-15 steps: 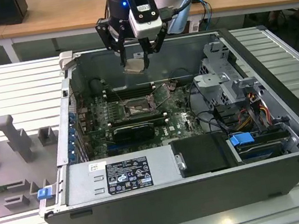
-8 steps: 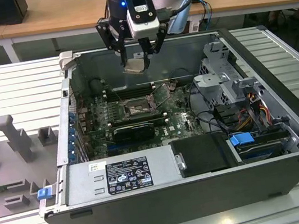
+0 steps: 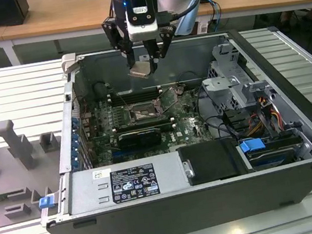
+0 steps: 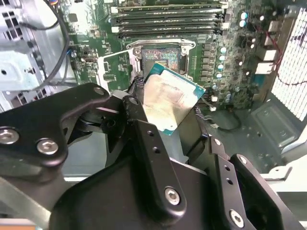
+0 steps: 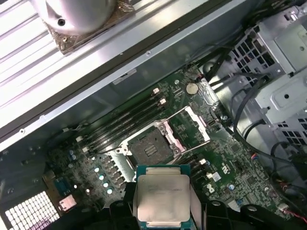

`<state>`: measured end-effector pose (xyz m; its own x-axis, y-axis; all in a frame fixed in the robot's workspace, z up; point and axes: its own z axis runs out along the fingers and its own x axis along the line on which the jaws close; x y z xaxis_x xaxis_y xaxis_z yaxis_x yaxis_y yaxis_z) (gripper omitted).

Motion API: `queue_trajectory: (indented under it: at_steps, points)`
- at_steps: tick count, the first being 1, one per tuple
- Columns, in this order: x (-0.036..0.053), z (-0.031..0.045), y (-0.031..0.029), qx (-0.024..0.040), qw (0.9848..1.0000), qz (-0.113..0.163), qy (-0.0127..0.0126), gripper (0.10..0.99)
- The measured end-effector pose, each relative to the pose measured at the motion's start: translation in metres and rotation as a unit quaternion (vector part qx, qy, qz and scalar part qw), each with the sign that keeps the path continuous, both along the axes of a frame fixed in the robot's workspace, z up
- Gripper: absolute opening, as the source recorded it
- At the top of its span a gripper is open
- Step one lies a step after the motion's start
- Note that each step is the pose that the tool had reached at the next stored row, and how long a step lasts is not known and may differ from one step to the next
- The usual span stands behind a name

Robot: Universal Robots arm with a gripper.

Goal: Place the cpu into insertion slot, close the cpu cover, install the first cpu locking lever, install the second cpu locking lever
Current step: 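Place the cpu into insertion slot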

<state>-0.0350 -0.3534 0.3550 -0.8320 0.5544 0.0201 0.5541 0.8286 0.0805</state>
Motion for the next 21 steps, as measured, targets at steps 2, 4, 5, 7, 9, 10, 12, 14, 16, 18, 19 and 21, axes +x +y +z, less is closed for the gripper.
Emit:
queue_trajectory:
  at_steps: [2,4,5,7,9,10,12,14,16,18,19,21]
  points:
    - [0.0000,-0.0001,0.0000,0.0000,0.9998,-0.020,0.0005,0.525]
    - [0.0000,-0.0003,0.0000,0.0000,0.9992,-0.039,0.0008,0.525]
    - [0.0000,-0.0004,0.0000,0.0000,0.9989,-0.047,0.0008,0.525]
    - [0.0000,-0.0006,0.0000,0.0000,0.9973,-0.074,0.0008,0.525]
    - [0.0000,-0.0009,0.0000,0.0001,0.9951,-0.099,0.0008,0.525]
    - [0.0000,-0.0012,0.0000,0.0001,0.9946,-0.103,0.0009,0.525]
    - [0.0000,-0.0023,0.0000,-0.0001,0.9942,-0.107,0.0014,0.525]
    - [0.0000,-0.0036,0.0000,-0.0001,0.9942,-0.107,0.0015,0.525]
    - [0.0000,-0.0040,0.0000,-0.0002,0.9937,-0.112,0.0015,0.525]
    - [0.0000,-0.0044,0.0000,0.0000,0.9913,-0.131,0.0015,0.525]
    - [0.0000,-0.0046,0.0000,0.0000,0.9902,-0.140,0.0015,0.525]
    - [0.0000,-0.0048,0.0000,0.0000,0.9872,-0.160,0.0015,0.525]
